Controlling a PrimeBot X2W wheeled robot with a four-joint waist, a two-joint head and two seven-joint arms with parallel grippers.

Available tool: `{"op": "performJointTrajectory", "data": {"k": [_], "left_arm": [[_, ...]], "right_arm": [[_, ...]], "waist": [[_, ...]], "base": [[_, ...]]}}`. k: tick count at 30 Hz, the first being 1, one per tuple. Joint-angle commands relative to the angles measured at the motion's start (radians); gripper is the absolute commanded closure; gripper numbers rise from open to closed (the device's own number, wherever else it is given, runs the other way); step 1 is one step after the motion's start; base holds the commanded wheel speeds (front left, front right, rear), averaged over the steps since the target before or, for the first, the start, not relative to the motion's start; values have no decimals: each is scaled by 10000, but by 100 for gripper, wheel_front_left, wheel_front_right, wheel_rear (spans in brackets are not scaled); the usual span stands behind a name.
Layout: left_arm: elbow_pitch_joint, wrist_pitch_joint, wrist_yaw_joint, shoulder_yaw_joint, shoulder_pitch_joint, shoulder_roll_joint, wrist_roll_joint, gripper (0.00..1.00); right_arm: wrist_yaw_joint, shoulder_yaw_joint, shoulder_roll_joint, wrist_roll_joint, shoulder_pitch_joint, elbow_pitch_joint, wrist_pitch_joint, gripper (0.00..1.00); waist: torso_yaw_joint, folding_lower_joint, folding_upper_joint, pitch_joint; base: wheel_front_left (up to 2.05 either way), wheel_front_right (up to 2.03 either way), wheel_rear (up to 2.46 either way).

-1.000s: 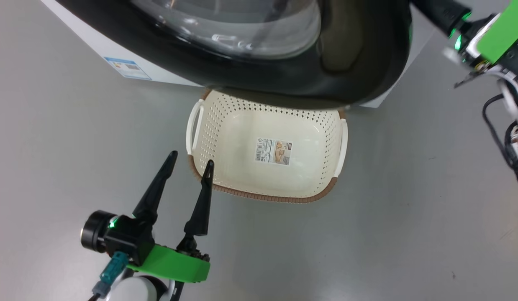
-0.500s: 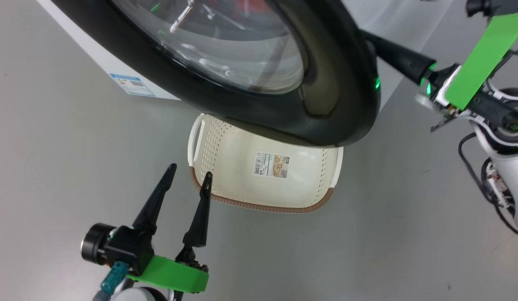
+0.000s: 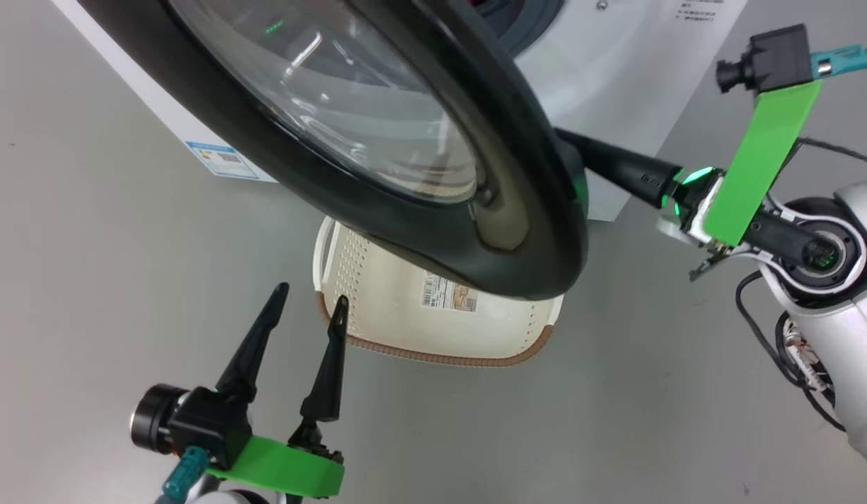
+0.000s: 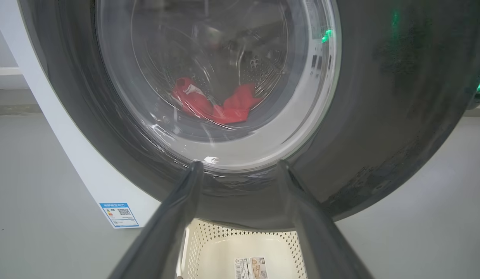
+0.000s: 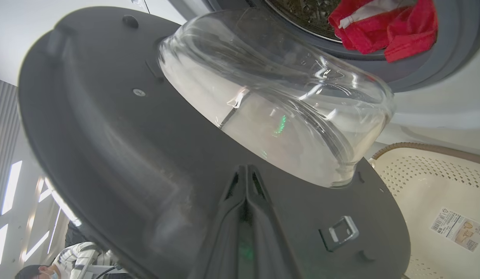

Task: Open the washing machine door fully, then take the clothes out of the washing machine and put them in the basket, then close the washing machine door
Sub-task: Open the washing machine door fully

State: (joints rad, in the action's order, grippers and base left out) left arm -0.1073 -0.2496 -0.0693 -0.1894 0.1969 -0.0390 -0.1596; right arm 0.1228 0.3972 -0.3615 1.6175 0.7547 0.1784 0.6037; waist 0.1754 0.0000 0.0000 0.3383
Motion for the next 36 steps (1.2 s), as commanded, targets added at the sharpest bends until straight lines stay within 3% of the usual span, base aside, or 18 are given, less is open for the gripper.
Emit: {"op": "performJointTrajectory", "data": {"k": [1, 20, 22, 27, 28, 29, 30, 36], "left_arm": [[304, -122, 68, 370, -159, -112, 50, 0], [367, -122, 47, 525, -137, -112, 5, 0], [326, -122, 23, 548, -130, -112, -7, 0], [264, -122, -50, 632, -127, -112, 9, 0], [249, -122, -68, 663, -131, -112, 22, 0], [229, -122, -89, 700, -134, -112, 35, 0], [211, -122, -109, 741, -144, -112, 49, 0], [157, -122, -205, 928, -246, -112, 113, 0]], "right_arm": [[79, 117, 182, -65, -334, -422, 134, 100], [79, 41, 332, -579, -632, -505, -1, 100], [79, -11, 286, -649, -746, -434, -166, 93], [79, -190, 90, -807, -1170, -287, -701, 52], [79, -222, 53, -830, -1267, -262, -819, 25], [79, -249, 16, -850, -1361, -240, -933, 4], [79, -265, -15, -851, -1458, -229, -1023, 0], [79, -430, -193, -893, -2095, -223, -1731, 0]], "waist": [[-5, 0, 0, -38], [-50, 0, 0, -37], [-72, 0, 0, -81], [-159, 0, 0, -174], [-187, 0, 0, -194], [-215, 0, 0, -213], [-249, 0, 0, -239], [-451, 0, 0, -405]], "base": [[0, 0, 0], [0, 0, 0], [0, 0, 0], [0, 0, 0], [0, 0, 0], [0, 0, 0], [0, 0, 0], [0, 0, 0]]}}
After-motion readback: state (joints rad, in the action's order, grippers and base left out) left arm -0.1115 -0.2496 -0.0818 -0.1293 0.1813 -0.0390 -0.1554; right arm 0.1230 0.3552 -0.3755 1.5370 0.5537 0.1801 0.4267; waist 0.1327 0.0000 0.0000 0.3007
